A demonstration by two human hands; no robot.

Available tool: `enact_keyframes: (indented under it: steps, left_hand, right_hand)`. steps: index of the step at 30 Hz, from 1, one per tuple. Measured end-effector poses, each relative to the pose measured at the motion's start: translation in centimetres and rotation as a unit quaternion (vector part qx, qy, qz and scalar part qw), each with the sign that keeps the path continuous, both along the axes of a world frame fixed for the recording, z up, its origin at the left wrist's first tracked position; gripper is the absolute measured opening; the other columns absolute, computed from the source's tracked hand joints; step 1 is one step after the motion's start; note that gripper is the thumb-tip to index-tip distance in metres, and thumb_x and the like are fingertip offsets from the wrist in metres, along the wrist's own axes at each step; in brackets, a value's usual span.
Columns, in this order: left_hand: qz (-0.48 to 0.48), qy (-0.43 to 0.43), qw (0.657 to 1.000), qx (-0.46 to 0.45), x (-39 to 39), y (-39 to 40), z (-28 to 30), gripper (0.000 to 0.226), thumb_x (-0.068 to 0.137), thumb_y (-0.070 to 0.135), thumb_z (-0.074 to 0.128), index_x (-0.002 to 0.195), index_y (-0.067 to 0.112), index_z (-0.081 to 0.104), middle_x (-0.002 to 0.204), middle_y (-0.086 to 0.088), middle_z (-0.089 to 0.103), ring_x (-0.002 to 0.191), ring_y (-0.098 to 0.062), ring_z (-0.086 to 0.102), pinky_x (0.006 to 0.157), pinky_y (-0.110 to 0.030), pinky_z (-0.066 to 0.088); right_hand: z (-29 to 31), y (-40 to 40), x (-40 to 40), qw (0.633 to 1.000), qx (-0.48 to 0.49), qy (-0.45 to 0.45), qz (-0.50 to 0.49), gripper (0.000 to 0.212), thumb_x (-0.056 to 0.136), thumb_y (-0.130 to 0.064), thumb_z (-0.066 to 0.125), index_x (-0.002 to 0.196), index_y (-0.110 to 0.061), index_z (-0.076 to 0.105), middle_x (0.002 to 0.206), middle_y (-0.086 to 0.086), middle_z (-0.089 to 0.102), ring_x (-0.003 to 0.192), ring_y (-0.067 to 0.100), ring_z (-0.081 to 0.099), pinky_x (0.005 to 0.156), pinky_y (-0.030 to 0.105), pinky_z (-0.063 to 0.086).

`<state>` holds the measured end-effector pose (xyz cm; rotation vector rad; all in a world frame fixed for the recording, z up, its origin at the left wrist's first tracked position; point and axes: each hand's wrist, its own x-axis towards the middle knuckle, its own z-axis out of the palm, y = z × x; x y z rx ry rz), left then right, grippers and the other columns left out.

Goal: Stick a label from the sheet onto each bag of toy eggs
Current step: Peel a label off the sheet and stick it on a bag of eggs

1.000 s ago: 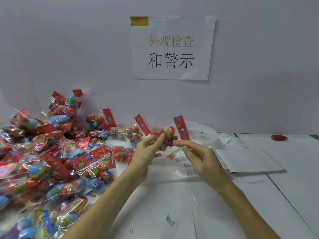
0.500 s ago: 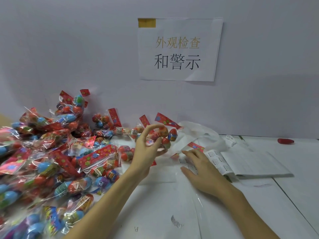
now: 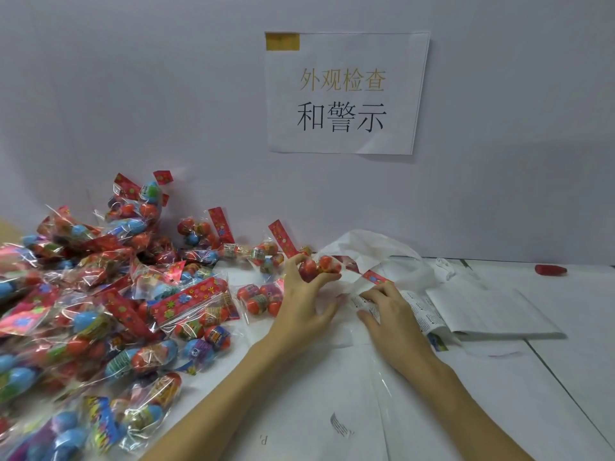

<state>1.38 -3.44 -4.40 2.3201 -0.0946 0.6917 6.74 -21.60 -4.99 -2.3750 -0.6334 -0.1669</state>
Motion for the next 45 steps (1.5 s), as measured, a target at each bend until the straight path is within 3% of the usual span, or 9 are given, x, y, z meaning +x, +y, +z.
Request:
enact_keyframes:
  steps: [4, 8, 17, 23, 30, 35, 38, 41, 45]
  left_hand:
    - [-0.023, 0.006, 0.999, 0.038, 0.1, 0.0, -1.0, 0.030, 0.094, 0.022, 0.077, 0.123, 0.020, 0.073, 0.151, -0.006, 0.023, 0.148, -0.024, 0.026, 0.120, -0.017, 0.022]
    - [-0.010, 0.008, 0.997, 0.072, 0.2, -0.1, -1.6, 0.033, 0.093, 0.016, 0.075, 0.125, 0.022, 0.071, 0.151, -0.007, 0.026, 0.142, -0.025, 0.032, 0.116, -0.028, 0.034]
    - [0.004, 0.018, 0.997, 0.080, 0.3, -0.1, -1.7, 0.032, 0.094, 0.020, 0.075, 0.126, 0.025, 0.070, 0.155, -0.001, 0.023, 0.143, -0.020, 0.029, 0.113, -0.020, 0.029]
    - [0.004, 0.020, 0.997, 0.076, 0.3, -0.1, -1.7, 0.036, 0.092, 0.020, 0.076, 0.128, 0.023, 0.070, 0.153, -0.004, 0.025, 0.142, -0.027, 0.033, 0.117, -0.028, 0.034]
    - [0.004, 0.016, 0.997, 0.080, 0.4, -0.1, -1.7, 0.036, 0.092, 0.021, 0.076, 0.127, 0.022, 0.070, 0.153, -0.004, 0.026, 0.142, -0.028, 0.033, 0.119, -0.033, 0.036]
    - [0.003, 0.013, 0.996, 0.084, 0.4, -0.2, -1.7, 0.036, 0.092, 0.023, 0.076, 0.128, 0.022, 0.069, 0.153, -0.004, 0.026, 0.140, -0.026, 0.034, 0.117, -0.034, 0.040]
    - [0.005, 0.011, 0.996, 0.085, 0.3, -0.2, -1.6, 0.035, 0.092, 0.024, 0.077, 0.127, 0.023, 0.070, 0.152, -0.004, 0.027, 0.140, -0.027, 0.034, 0.116, -0.033, 0.040]
    - [0.006, 0.016, 0.996, 0.084, 0.2, -0.3, -1.5, 0.035, 0.092, 0.023, 0.077, 0.127, 0.023, 0.070, 0.152, -0.005, 0.027, 0.140, -0.027, 0.035, 0.115, -0.034, 0.042]
    - [0.008, 0.023, 0.997, 0.076, 0.0, -0.2, -1.2, 0.037, 0.091, 0.023, 0.077, 0.127, 0.024, 0.069, 0.151, -0.004, 0.026, 0.140, -0.028, 0.037, 0.113, -0.034, 0.045]
  right_hand:
    - [0.2, 0.0, 0.2, 1.000, -0.003, -0.011, 0.011, 0.030, 0.097, -0.005, 0.068, 0.127, -0.007, 0.070, 0.126, 0.009, 0.062, 0.118, 0.029, 0.060, 0.099, 0.030, 0.041]
    - [0.2, 0.0, 0.1, 1.000, 0.007, -0.022, 0.011, 0.034, 0.097, -0.005, 0.068, 0.130, -0.012, 0.070, 0.130, 0.008, 0.065, 0.122, 0.028, 0.060, 0.099, 0.028, 0.039]
    - [0.7, -0.2, -0.4, 0.998, 0.040, -0.045, 0.033, 0.042, 0.092, 0.001, 0.072, 0.129, -0.017, 0.074, 0.125, 0.004, 0.072, 0.115, 0.024, 0.066, 0.102, 0.030, 0.047]
    - [0.6, -0.1, -0.4, 0.996, 0.064, -0.038, 0.038, 0.032, 0.090, 0.005, 0.067, 0.117, -0.012, 0.068, 0.114, -0.001, 0.070, 0.107, 0.019, 0.065, 0.094, 0.029, 0.048]
    - [0.1, 0.3, 0.0, 0.992, 0.100, -0.078, 0.012, 0.007, 0.097, -0.008, 0.071, 0.104, -0.009, 0.071, 0.100, 0.000, 0.069, 0.093, 0.021, 0.065, 0.085, 0.037, 0.052]
    - [0.1, 0.3, 0.1, 0.991, 0.125, -0.049, -0.006, 0.012, 0.094, -0.008, 0.075, 0.103, -0.010, 0.067, 0.098, -0.003, 0.073, 0.090, 0.015, 0.068, 0.076, 0.007, 0.043]
    - [0.0, 0.2, 0.2, 0.991, 0.125, -0.047, -0.005, 0.012, 0.094, -0.009, 0.076, 0.100, -0.012, 0.066, 0.095, -0.003, 0.072, 0.088, 0.013, 0.067, 0.074, 0.000, 0.039]
    - [0.3, 0.2, 0.1, 0.990, 0.126, -0.057, -0.002, 0.011, 0.093, -0.010, 0.076, 0.098, -0.013, 0.067, 0.093, -0.005, 0.072, 0.085, 0.012, 0.068, 0.072, 0.006, 0.044]
    - [0.6, 0.2, -0.2, 0.990, 0.113, -0.086, 0.017, 0.012, 0.090, -0.003, 0.077, 0.088, -0.013, 0.070, 0.092, -0.004, 0.071, 0.086, 0.019, 0.070, 0.075, 0.026, 0.052]
